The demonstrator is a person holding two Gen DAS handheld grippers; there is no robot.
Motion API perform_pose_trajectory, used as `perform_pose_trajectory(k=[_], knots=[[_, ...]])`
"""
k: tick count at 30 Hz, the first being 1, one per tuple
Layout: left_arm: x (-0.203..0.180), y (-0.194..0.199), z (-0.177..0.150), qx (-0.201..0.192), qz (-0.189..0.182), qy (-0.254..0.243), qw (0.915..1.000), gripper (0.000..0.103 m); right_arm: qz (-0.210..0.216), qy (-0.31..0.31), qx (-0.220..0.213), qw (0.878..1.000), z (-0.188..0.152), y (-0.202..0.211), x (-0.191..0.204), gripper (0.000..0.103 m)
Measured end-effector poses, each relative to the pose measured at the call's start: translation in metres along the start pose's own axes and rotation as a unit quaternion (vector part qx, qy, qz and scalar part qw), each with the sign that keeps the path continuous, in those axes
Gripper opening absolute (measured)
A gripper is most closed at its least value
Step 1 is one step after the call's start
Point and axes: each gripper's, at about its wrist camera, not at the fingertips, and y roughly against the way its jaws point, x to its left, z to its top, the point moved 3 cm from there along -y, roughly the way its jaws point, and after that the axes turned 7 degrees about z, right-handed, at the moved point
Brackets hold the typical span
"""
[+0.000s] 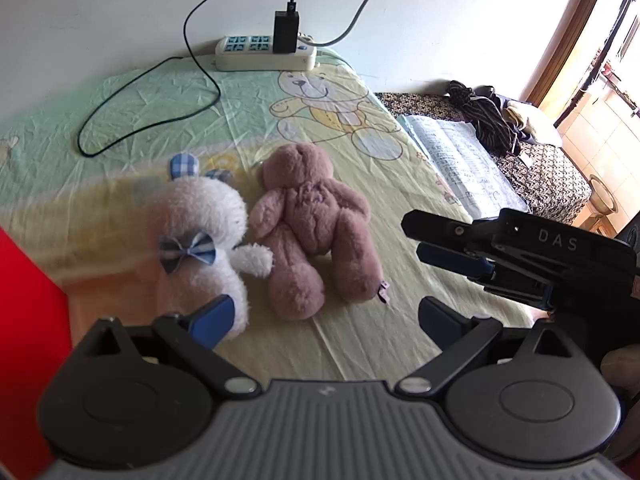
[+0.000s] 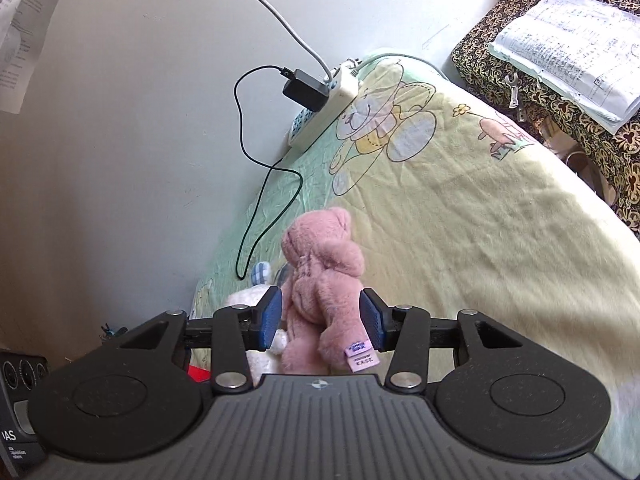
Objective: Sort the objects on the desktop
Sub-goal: 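Move the right gripper to the brown teddy bear on the bed, then close the right gripper on the brown teddy bear and lift it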
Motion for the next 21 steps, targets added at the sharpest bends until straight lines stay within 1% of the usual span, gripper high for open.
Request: perform_pose_trajectory(k=[5, 9, 13, 18, 19, 20, 21], knots=[[0.003, -0.024, 0.017, 0.007, -0.012, 0.015, 0.9998, 0.099, -0.004, -0.013, 0.016, 1.0, 0.009, -0.017, -0.02, 0.047], [0.009, -0.038, 0.03, 0.006, -0.025, 0.031, 0.9992, 0.099, 0.01, -0.038, 0.031, 0.999, 0.014, -0.033, -0.031, 0.047], [0.013, -0.056, 0.031, 0.027, -0.029, 0.037, 0.9985, 0.098, 0.023, -0.053, 0.042, 0.997, 0.017, -0.048, -0.037, 0.046], [0.017, -0.071, 0.033, 0.041, -0.036, 0.045, 0.9975, 0.098, 0.045, -0.027, 0.07, 0.996, 0.017, -0.067, -0.028, 0.045], [0.017, -0.074, 0.034, 0.043, -0.037, 0.046, 0.9973, 0.096, 0.049, -0.022, 0.077, 0.996, 0.017, -0.071, -0.026, 0.045], [0.017, -0.077, 0.034, 0.045, -0.033, 0.046, 0.9974, 0.095, 0.054, -0.023, 0.08, 0.995, 0.016, -0.074, -0.025, 0.043], [0.019, -0.08, 0.035, 0.044, -0.03, 0.048, 0.9975, 0.095, 0.056, -0.029, 0.082, 0.995, 0.016, -0.077, -0.027, 0.037]])
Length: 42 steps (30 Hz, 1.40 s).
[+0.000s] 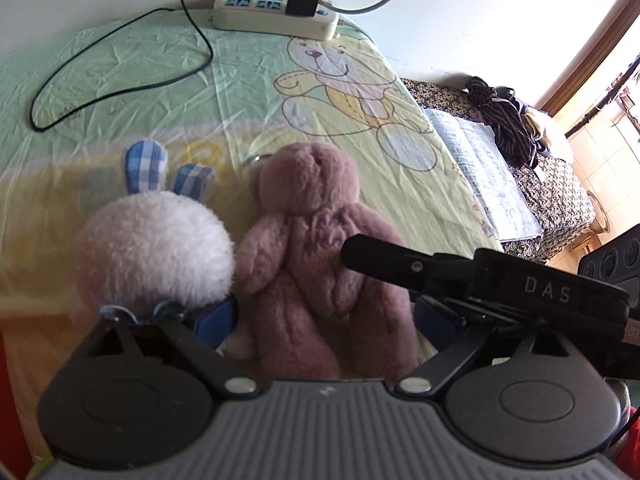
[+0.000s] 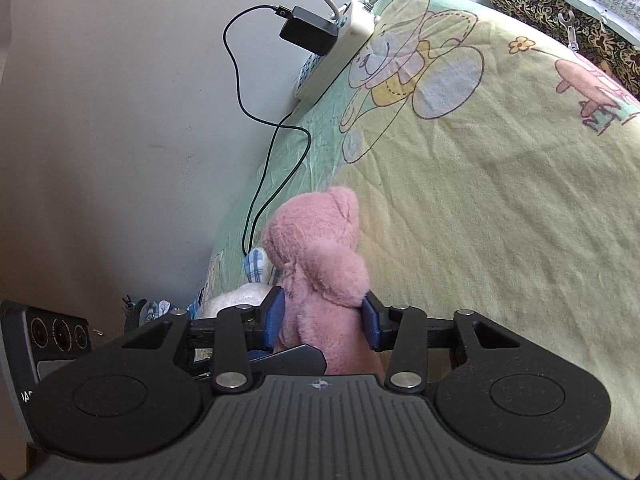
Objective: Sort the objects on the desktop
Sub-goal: 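Close the right gripper on the brown teddy bear and lift it, then carry the brown teddy bear with the right gripper to the red box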
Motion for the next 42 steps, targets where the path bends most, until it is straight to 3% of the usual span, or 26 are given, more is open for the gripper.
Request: perform_pose_trajectory(k=[7, 14, 19, 26, 33, 38, 42], knots=[[-0.002, -0.004, 0.001, -0.006, -0.003, -0.009, 0.9999, 0.096, 0.029, -0.007, 0.004, 1.0, 0.0, 0.001, -0.007, 0.029], [-0.016, 0.0, -0.008, 0.002, -0.011, -0.042, 0.999, 0.095, 0.03, -0.052, 0.017, 0.998, -0.004, 0.011, -0.01, 0.03], [-0.022, 0.01, -0.022, 0.017, -0.037, -0.039, 0.9984, 0.095, 0.02, -0.057, 0.026, 0.998, -0.015, 0.031, -0.006, 0.03], [-0.043, 0.031, -0.064, 0.041, -0.059, -0.079, 0.9943, 0.095, 0.001, -0.076, 0.04, 0.996, -0.048, 0.074, -0.002, 0.029], [-0.054, 0.055, -0.123, 0.064, -0.065, -0.136, 0.9865, 0.095, -0.026, -0.069, 0.062, 0.995, -0.106, 0.11, 0.008, 0.03], [-0.045, 0.076, -0.153, 0.081, -0.085, -0.14, 0.9832, 0.094, -0.036, -0.066, 0.074, 0.994, -0.14, 0.125, 0.019, 0.03], [-0.037, 0.09, -0.166, 0.07, -0.076, -0.142, 0.9845, 0.094, -0.05, -0.053, 0.076, 0.994, -0.148, 0.129, 0.027, 0.033]])
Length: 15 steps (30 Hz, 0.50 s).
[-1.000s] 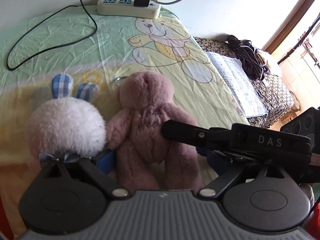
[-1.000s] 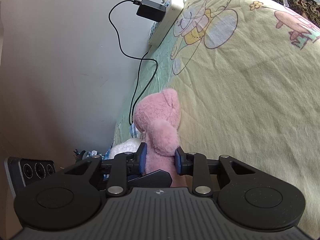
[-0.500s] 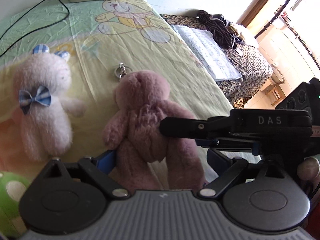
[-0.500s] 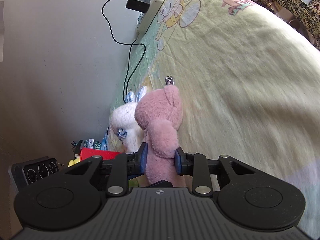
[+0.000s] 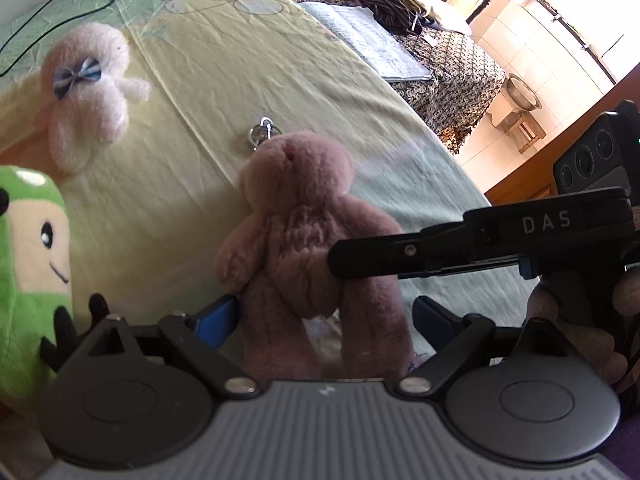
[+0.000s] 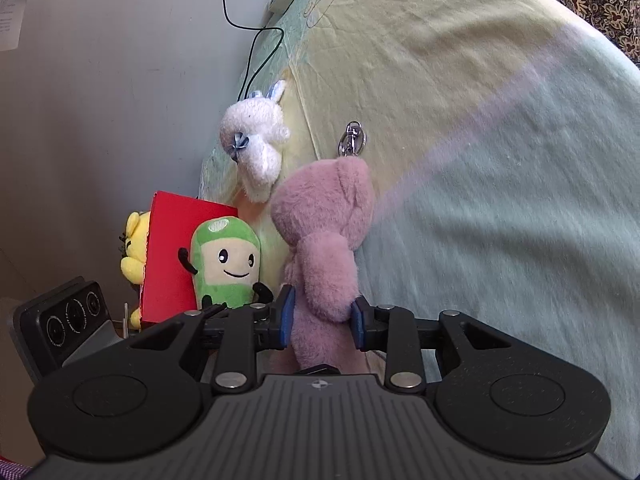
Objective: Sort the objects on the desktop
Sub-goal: 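Carry the brown teddy bear with the right gripper to the red box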
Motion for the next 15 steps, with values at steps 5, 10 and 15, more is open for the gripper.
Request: perform_pose_trajectory(k=[5, 10, 15], knots=[[0.008, 0.006, 0.007, -0.03, 0.028, 0.023, 0.9989, 0.097, -0.027, 0.043, -0.035, 0.998, 0.006, 0.0, 0.009, 0.041], [0.007, -0.007, 0.015, -0.031, 0.023, 0.021, 0.999, 0.096, -0.027, 0.034, -0.049, 0.998, 0.014, -0.002, 0.002, 0.041], [-0.002, -0.012, 0.01, -0.027, 0.013, -0.003, 0.9995, 0.093, -0.023, 0.03, -0.041, 0.998, 0.004, -0.002, 0.008, 0.032]])
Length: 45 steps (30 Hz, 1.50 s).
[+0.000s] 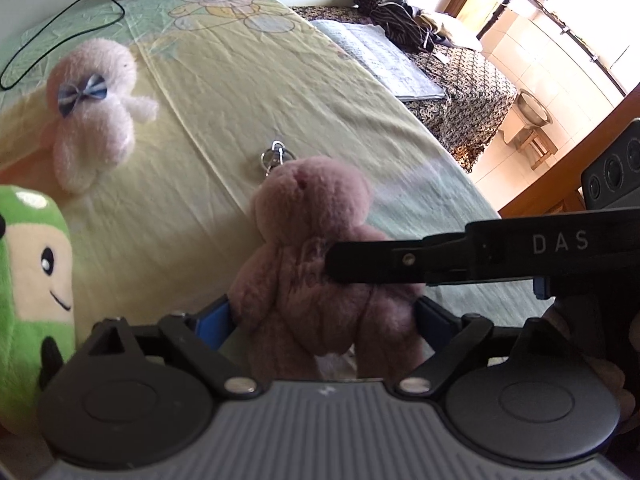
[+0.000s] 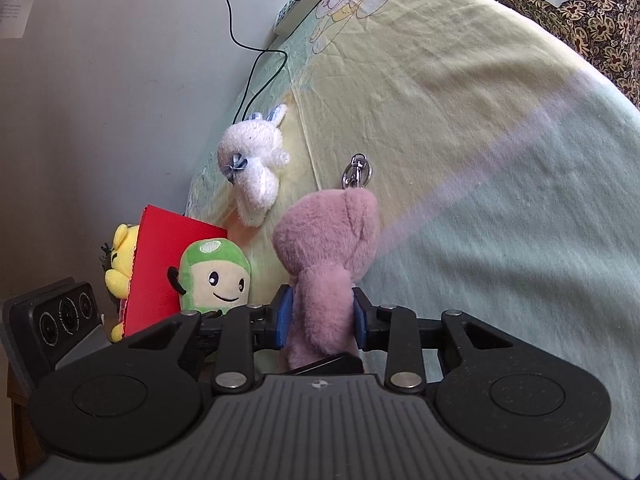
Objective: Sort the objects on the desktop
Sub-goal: 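Carry the brown teddy bear with the right gripper to the red box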
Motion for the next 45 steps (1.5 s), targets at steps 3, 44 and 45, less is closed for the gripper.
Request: perform_pose_trajectory(k=[3, 44, 45], knots=[[0.003, 0.006, -0.004, 0.001, -0.016, -0.009, 0.9998, 0.093, -0.002, -0.013, -0.006, 1.0, -0.012, 0.006, 0.006, 0.031], [0.203, 0.256, -0.046, -0.24, 0.053, 0.04, 0.9685, 0.098, 0.155, 0.209, -0.025, 0.965, -0.047, -0.108, 0.28, 0.026], [0.21, 0.256, -0.047, -0.241, 0.06, 0.043, 0.9677, 0.098, 0.154, 0.214, -0.022, 0.964, -0.047, -0.115, 0.284, 0.026]])
